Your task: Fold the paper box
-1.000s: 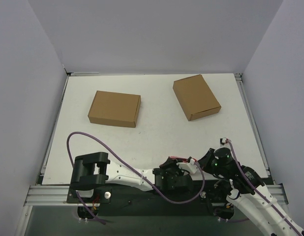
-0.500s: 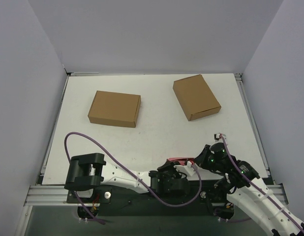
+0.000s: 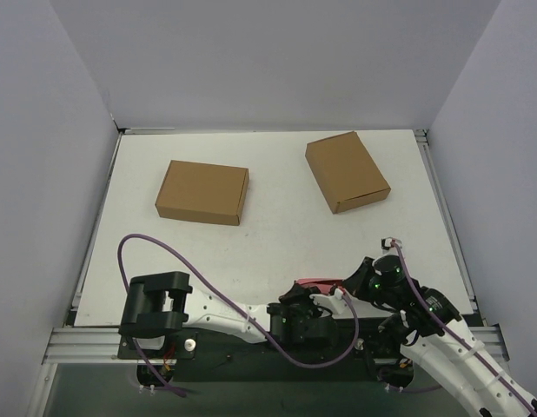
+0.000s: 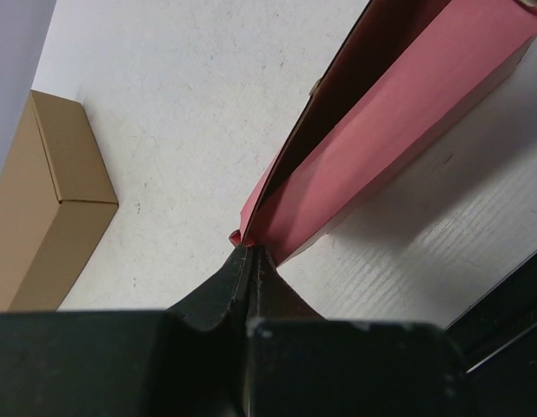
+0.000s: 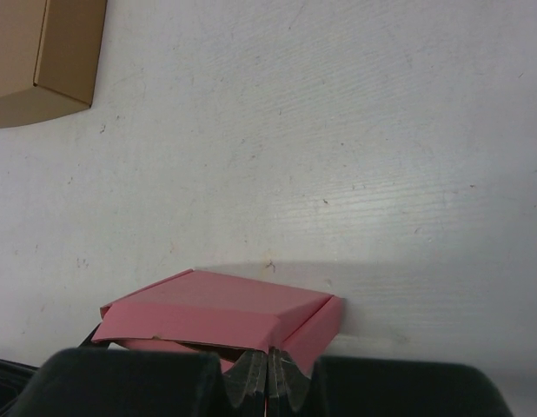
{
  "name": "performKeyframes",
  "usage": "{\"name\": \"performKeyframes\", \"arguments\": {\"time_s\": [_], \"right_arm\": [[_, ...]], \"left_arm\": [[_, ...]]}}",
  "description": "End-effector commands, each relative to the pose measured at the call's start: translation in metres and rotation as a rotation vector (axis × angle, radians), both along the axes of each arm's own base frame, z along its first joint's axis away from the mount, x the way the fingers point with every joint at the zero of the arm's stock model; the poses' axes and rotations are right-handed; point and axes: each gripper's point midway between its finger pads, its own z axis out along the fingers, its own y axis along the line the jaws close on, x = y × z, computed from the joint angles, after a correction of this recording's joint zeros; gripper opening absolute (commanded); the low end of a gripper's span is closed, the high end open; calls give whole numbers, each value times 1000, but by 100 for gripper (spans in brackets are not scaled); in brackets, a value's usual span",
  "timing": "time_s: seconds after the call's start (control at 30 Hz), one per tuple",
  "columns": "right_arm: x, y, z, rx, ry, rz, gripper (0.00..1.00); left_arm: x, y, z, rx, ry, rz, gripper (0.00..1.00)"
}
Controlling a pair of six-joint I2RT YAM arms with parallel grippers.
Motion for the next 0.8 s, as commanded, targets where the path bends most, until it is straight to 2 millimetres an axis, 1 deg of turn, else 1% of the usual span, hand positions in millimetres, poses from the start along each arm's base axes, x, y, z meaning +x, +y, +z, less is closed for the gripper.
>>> {"name": "performKeyframes", "arguments": {"time_s": [0.0, 0.1, 0.23, 0.37, 0.4, 0.5, 0.73, 0.77], "right_arm": [[-4, 20, 14, 120, 1, 41, 0], [-5, 20, 10, 109, 16, 43, 0], [-7, 21, 11, 107, 24, 59, 0], [-8, 24, 22, 120, 21, 72, 0], [-8, 24, 29, 127, 13, 75, 0], [-8, 25, 39, 134, 3, 79, 0], [-6, 28, 47, 153, -4, 81, 0], [-6, 28, 46, 149, -1, 80, 0]], "left_arm": [[-46, 30, -103, 259, 342, -141, 0], [-42, 35, -105, 277, 353, -131, 0], [-39, 35, -102, 258, 400, -130, 0], [-36, 33, -100, 282, 441, -154, 0], [-36, 30, -98, 281, 445, -160, 0], [-32, 31, -99, 312, 455, -180, 0], [-29, 31, -101, 372, 451, -216, 0], [-29, 30, -100, 373, 448, -222, 0]]}}
